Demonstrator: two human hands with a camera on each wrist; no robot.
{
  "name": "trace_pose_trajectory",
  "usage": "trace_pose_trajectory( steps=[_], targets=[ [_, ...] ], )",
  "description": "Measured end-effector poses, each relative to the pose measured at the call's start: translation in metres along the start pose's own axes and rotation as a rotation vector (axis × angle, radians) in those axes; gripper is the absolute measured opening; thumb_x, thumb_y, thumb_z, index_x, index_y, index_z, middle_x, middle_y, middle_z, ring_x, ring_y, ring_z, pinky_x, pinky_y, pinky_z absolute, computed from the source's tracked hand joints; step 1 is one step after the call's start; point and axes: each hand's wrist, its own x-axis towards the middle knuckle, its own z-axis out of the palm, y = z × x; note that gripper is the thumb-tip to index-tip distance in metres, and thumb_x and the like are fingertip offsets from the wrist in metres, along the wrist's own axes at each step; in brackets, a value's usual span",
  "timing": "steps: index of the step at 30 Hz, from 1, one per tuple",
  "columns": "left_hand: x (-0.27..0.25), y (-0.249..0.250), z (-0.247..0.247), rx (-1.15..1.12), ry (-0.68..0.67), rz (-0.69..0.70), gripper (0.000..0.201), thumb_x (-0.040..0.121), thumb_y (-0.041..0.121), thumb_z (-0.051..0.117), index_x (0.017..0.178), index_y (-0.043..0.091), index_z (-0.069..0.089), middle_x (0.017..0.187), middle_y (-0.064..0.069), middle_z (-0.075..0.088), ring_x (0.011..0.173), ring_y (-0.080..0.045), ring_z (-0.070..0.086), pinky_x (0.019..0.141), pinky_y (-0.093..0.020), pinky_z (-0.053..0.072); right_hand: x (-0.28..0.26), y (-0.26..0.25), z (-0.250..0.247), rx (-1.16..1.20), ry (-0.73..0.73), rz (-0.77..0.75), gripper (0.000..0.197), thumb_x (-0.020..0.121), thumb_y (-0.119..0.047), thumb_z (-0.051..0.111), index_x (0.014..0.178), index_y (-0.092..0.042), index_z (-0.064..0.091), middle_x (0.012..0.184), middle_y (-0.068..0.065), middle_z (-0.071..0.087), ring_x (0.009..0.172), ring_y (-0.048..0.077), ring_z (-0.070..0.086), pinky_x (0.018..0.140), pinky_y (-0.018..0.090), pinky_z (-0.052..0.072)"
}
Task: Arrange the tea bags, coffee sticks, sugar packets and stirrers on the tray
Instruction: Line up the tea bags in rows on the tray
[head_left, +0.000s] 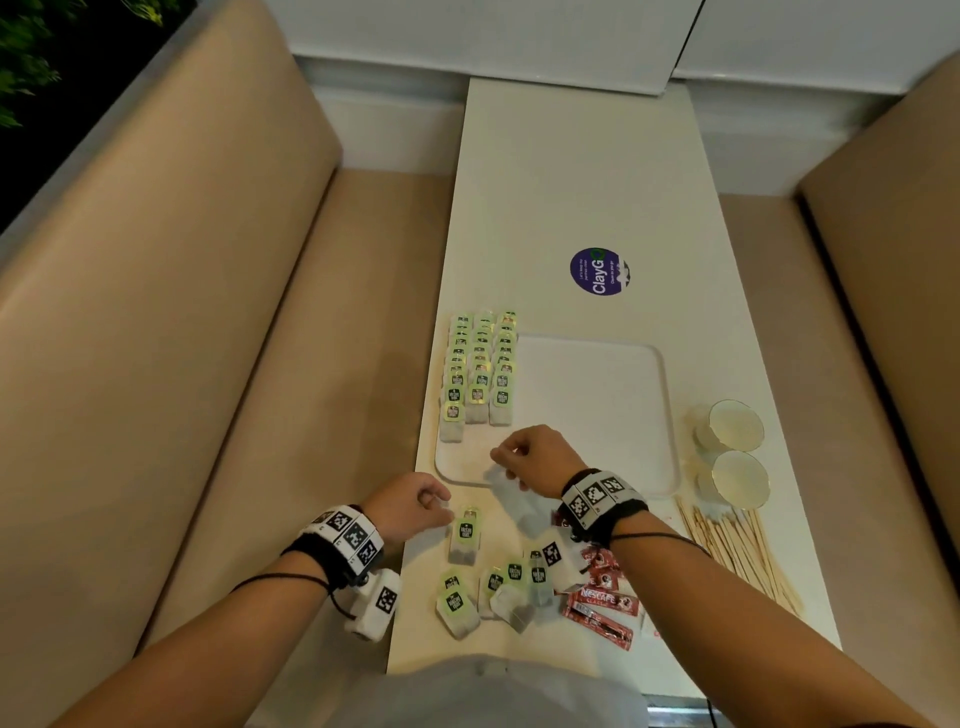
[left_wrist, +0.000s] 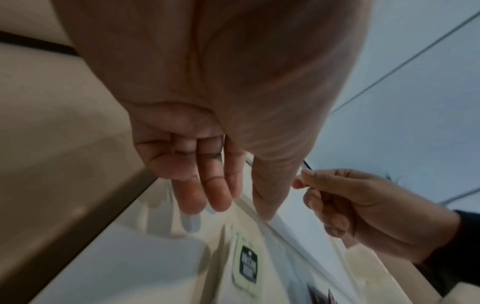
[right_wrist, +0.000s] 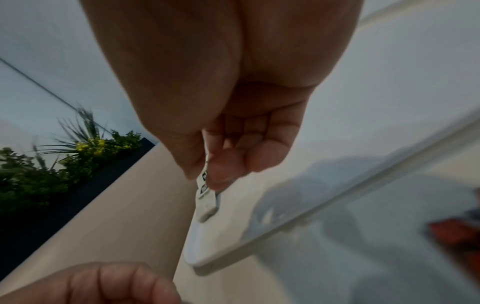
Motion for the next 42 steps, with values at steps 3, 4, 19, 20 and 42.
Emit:
trace_pose_trajectory(
  steps=[3, 4, 19, 20, 42],
  targets=[
    [-0.001, 0.004, 0.011, 0.111, -0.052, 0.021, 0.030, 0.083, 0.021, 0.080, 0.107, 0.017, 0.063, 0.081, 0.005, 0.065, 0.069, -0.004, 0.058, 0.066, -0.014, 0.046, -0.022, 0.012, -0.002, -0.098, -0.106, -0.026, 0.023, 0.093, -0.043, 0.068, 0.091, -0.022, 0.075, 0.078, 0.001, 0.075, 0.057, 0.007, 0.066, 0.066, 0.028, 0.058],
    [-0.002, 0.005, 0.014, 0.133, -0.055, 0.025, 0.032, 0.082, 0.020, 0.080, 0.109, 0.016, 0.063, 0.081, 0.005, 0.065, 0.070, -0.004, 0.058, 0.067, -0.014, 0.047, -0.028, 0.017, -0.002, -0.123, -0.127, -0.027, 0.022, 0.091, -0.043, 0.070, 0.092, -0.022, 0.076, 0.082, 0.001, 0.075, 0.060, 0.008, 0.066, 0.068, 0.029, 0.058],
    [-0.006, 0.007, 0.040, 0.201, -0.006, 0.001, 0.028, 0.079, 0.017, 0.081, 0.095, 0.023, 0.060, 0.074, 0.006, 0.054, 0.064, -0.010, 0.050, 0.066, -0.025, 0.044, -0.072, 0.057, 0.024, -0.444, -0.294, -0.042, 0.046, 0.083, -0.028, 0.078, 0.127, -0.023, 0.065, 0.120, -0.002, 0.059, 0.106, 0.018, 0.060, 0.091, 0.029, 0.050],
    [-0.006, 0.007, 0.040, 0.208, -0.008, 0.004, 0.024, 0.080, 0.017, 0.081, 0.090, 0.023, 0.060, 0.071, 0.007, 0.053, 0.062, -0.009, 0.049, 0.065, -0.025, 0.043, -0.073, 0.057, 0.025, -0.447, -0.294, -0.043, 0.045, 0.084, -0.025, 0.078, 0.127, -0.022, 0.065, 0.122, -0.002, 0.061, 0.108, 0.019, 0.060, 0.092, 0.029, 0.050],
    [-0.027, 0.047, 0.036, -0.349, -0.040, 0.027, 0.020, 0.095, 0.000, 0.059, 0.077, 0.010, 0.057, 0.078, -0.008, 0.064, 0.077, -0.021, 0.061, 0.068, -0.031, 0.054, -0.095, 0.036, -0.009, -0.280, -0.218, -0.088, 0.028, 0.088, -0.024, 0.073, 0.114, -0.031, 0.067, 0.096, -0.016, 0.055, 0.089, 0.009, 0.058, 0.075, 0.021, 0.044]
  ],
)
